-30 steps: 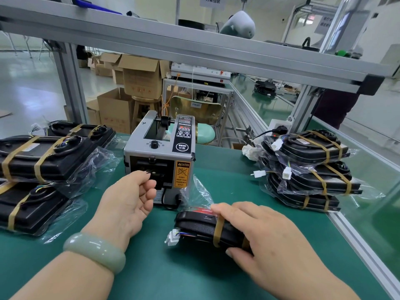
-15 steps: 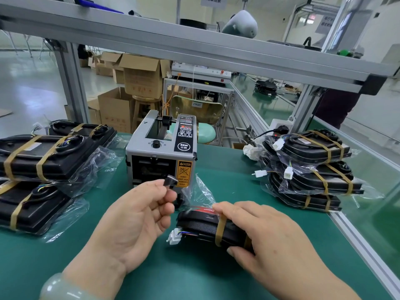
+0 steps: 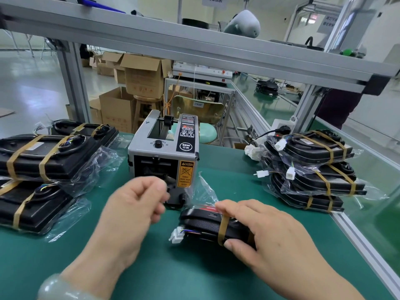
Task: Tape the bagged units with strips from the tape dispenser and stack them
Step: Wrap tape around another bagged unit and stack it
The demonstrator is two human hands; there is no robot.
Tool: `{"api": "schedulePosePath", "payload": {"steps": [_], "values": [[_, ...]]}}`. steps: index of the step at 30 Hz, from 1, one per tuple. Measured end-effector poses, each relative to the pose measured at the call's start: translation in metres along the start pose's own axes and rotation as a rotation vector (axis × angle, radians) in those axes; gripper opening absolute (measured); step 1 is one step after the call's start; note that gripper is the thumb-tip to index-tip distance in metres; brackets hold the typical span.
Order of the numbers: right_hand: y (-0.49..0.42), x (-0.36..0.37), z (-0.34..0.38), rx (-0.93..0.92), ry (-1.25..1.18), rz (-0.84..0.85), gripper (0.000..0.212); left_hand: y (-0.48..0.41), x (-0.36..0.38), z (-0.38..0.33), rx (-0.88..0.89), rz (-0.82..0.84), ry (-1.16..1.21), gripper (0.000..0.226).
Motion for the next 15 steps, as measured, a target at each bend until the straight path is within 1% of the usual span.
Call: {"api": "schedulePosePath", "payload": {"steps": [2,4,6,9,11,15], "values": [[0.000,0.000,0.001,0.002,0.000,0.008,0.063,-0.023,-0.014,-0.002,0.028,-0.180,0.018,0.025],[0.000,0.000,0.002,0.004,0.005,0.001,0.064,-0.042,-0.023,-0.008,0.055,-0.276,0.046,0.022],[-0.001,-0.001,0.004,0.013,0.006,-0.009,0.065,-0.059,-0.027,-0.013,0.067,-0.308,0.074,0.022],[-0.001,-0.003,0.007,0.026,0.002,-0.019,0.065,-0.076,-0.028,-0.016,0.027,-0.306,0.080,0.019],[-0.002,-0.004,0.008,0.047,0.030,-0.010,0.065,-0.083,-0.027,-0.016,-0.003,-0.310,0.049,0.018],[-0.002,-0.006,0.009,0.070,0.079,-0.043,0.062,-0.087,-0.033,-0.016,-0.038,-0.363,-0.055,0.021]]}}
Point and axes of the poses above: each hand's wrist, its own y-axis away from the middle knuckle, its own x-axis out of the palm, z = x × y, the point moved 2 cm from there along -y, towards the middle knuckle, and after that the axes turned 6 degrees about -z, right-handed, at the moved point
